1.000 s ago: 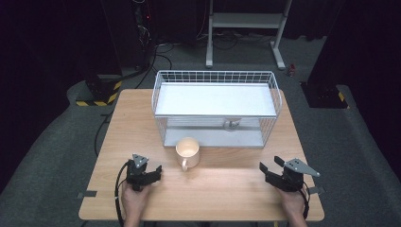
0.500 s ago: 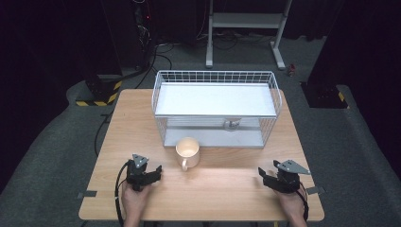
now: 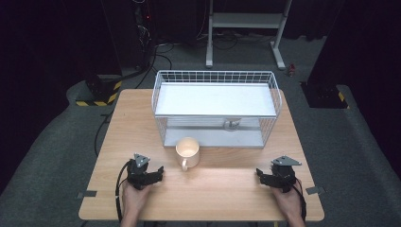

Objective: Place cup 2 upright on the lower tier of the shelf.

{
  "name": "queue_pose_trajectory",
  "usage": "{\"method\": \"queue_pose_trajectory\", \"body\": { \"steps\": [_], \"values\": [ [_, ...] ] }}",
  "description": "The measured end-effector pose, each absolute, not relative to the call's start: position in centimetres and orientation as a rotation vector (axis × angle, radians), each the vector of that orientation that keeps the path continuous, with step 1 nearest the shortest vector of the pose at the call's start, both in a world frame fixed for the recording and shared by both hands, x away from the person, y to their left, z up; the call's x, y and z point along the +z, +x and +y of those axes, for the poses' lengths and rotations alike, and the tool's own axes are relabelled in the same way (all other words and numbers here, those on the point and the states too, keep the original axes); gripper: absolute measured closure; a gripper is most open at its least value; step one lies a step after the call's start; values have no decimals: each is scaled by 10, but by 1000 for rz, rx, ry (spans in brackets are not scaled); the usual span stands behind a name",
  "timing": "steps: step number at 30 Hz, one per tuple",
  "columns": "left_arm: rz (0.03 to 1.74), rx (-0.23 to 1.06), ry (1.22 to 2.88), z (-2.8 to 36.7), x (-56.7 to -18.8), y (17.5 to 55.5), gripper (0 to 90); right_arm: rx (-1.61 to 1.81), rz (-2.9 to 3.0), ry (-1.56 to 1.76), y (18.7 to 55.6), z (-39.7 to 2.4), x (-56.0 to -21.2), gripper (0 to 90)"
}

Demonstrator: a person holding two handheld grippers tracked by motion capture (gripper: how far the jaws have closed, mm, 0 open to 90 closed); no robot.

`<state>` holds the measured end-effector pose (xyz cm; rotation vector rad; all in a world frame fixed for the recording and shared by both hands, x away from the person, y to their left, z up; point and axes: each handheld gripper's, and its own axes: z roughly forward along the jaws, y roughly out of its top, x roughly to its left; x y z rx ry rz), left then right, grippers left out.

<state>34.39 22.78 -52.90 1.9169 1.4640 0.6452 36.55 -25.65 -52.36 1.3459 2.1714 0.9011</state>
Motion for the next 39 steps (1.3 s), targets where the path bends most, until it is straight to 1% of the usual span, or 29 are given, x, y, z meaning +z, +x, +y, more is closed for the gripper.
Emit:
{"method": "queue_pose_trajectory", "body": {
  "steps": [3, 5, 9, 12, 16, 21, 24, 34, 39],
  "values": [
    [1475, 640, 1917, 227, -528, 344, 152, 898, 2167, 1360, 366, -256, -524, 187],
    [1480, 613, 1922, 226, -526, 345, 152, 889, 2163, 1368, 366, -256, -524, 166],
    [1438, 611, 1897, 219, -519, 344, 147, 890, 2161, 1373, 366, -256, -524, 165],
    [1384, 617, 1912, 211, -516, 342, 148, 883, 2160, 1376, 366, -256, -524, 156],
    [1350, 565, 1935, 205, -514, 339, 146, 881, 2156, 1386, 366, -256, -524, 148],
    [1312, 544, 1932, 198, -511, 330, 142, 881, 2158, 1378, 366, -257, -524, 148],
    [1317, 523, 1943, 191, -511, 326, 137, 881, 2158, 1378, 366, -257, -524, 148],
    [1249, 535, 1978, 168, -505, 320, 128, 881, 2158, 1377, 366, -257, -524, 148],
    [1220, 553, 1998, 157, -502, 321, 104, 881, 2159, 1376, 366, -257, -524, 148]
  ]
}}
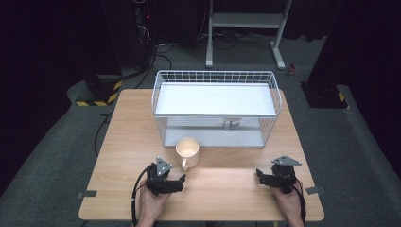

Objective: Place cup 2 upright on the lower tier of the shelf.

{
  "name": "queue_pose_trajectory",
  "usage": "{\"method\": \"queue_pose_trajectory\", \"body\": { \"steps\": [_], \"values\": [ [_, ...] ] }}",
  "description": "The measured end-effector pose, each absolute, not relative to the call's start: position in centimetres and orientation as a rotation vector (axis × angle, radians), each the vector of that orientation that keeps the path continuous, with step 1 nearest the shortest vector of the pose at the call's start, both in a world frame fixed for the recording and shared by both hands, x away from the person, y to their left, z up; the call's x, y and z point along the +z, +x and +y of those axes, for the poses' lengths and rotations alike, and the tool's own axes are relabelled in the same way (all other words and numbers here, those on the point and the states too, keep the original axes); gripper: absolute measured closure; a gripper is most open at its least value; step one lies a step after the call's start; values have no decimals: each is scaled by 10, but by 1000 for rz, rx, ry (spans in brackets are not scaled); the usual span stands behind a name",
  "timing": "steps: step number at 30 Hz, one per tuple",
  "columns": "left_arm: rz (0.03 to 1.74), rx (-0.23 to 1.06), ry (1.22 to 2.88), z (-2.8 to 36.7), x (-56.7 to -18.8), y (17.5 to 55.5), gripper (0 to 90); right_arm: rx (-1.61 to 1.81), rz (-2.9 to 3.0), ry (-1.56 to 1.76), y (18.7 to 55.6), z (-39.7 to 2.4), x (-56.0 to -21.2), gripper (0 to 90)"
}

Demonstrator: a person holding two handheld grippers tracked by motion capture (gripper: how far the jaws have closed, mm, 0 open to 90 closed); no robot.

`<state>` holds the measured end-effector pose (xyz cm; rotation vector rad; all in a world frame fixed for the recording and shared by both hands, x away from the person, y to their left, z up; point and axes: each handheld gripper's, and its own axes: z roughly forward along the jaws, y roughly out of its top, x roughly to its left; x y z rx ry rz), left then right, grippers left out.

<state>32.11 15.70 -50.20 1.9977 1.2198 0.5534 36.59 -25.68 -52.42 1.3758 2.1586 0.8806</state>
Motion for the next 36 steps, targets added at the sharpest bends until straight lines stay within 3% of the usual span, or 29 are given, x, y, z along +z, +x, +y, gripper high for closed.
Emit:
{"method": "queue_pose_trajectory", "body": {
  "steps": [11, 36],
  "values": [
    [1213, 574, 2009, 140, -497, 336, 5, 880, 2158, 1376, 366, -257, -524, 148],
    [1240, 582, 1956, 127, -487, 370, 4, 881, 2157, 1377, 366, -257, -524, 150]
  ]
}}
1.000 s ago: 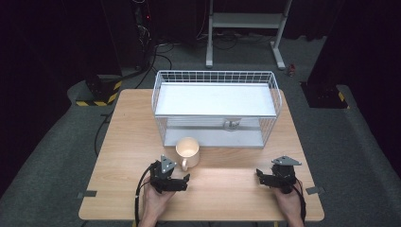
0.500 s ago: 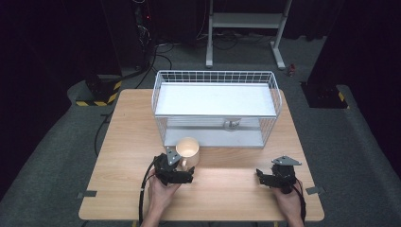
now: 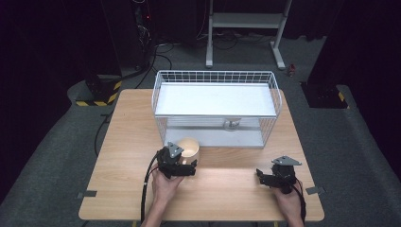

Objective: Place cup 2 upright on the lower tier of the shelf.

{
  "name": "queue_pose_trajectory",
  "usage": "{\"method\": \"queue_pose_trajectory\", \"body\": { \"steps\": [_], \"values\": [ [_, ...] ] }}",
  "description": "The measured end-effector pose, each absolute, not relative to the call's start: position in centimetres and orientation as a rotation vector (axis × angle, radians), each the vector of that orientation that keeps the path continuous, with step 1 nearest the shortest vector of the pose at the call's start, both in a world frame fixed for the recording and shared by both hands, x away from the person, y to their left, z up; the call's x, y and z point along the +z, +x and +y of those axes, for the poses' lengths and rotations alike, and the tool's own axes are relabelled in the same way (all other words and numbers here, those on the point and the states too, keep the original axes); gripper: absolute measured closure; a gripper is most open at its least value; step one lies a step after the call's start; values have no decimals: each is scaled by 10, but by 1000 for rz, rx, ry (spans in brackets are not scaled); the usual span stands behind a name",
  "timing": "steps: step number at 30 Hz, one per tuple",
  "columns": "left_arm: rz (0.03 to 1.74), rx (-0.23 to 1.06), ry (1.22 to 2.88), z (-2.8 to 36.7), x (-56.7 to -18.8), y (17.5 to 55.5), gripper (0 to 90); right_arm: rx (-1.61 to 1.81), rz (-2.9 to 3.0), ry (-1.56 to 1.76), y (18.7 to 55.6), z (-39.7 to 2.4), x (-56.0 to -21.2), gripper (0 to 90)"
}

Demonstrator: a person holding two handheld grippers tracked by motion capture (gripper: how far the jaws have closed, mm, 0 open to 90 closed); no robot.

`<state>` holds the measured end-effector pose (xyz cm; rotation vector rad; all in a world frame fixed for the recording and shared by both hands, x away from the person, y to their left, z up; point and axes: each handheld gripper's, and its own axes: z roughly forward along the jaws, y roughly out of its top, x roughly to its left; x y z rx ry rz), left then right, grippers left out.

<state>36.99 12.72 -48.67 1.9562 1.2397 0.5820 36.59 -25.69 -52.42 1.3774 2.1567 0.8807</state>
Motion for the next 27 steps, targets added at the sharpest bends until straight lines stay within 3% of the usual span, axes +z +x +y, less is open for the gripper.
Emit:
{"method": "queue_pose_trajectory", "body": {
  "steps": [13, 27],
  "values": [
    [1257, 579, 1957, 120, -490, 384, 14, 881, 2156, 1378, 366, -257, -524, 150],
    [1274, 586, 1941, 113, -497, 391, 81, 881, 2156, 1378, 366, -257, -524, 150]
  ]
}}
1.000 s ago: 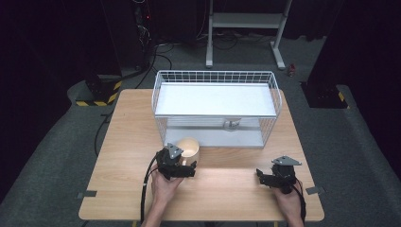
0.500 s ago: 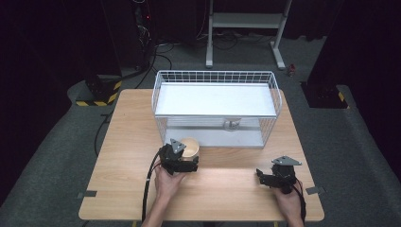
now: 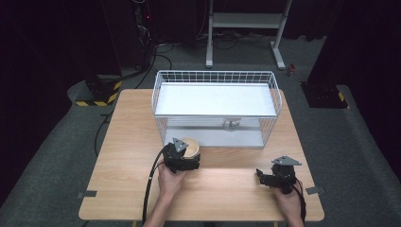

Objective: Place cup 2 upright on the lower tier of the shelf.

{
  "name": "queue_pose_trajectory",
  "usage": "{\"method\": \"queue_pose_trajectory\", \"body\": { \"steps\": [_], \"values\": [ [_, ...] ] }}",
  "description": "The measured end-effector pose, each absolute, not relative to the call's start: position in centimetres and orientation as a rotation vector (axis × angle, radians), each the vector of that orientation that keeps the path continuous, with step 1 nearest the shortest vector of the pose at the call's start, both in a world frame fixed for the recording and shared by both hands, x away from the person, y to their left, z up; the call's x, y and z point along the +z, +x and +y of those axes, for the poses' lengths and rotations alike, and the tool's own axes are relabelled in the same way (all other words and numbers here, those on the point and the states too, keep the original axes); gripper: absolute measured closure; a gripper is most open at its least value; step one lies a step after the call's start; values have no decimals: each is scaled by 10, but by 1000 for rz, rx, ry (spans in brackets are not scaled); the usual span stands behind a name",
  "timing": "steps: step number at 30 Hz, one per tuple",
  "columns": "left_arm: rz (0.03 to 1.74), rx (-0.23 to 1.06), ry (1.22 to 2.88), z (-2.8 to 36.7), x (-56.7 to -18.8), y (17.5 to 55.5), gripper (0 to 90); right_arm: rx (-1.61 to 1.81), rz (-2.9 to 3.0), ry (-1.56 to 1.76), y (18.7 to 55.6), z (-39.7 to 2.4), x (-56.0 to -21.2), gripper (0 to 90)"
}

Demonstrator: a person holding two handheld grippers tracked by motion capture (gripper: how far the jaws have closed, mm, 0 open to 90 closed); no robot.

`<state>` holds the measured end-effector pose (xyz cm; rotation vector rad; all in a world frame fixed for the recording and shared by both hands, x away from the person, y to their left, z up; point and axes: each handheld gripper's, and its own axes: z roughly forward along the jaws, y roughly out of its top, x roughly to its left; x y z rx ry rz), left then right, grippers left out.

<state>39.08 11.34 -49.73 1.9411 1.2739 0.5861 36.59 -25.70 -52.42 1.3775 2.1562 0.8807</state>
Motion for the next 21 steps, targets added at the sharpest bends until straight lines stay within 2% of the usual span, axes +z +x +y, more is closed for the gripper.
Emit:
{"method": "queue_pose_trajectory", "body": {
  "steps": [21],
  "values": [
    [1258, 619, 1924, 114, -495, 390, 90, 881, 2156, 1377, 366, -257, -524, 150]
  ]
}}
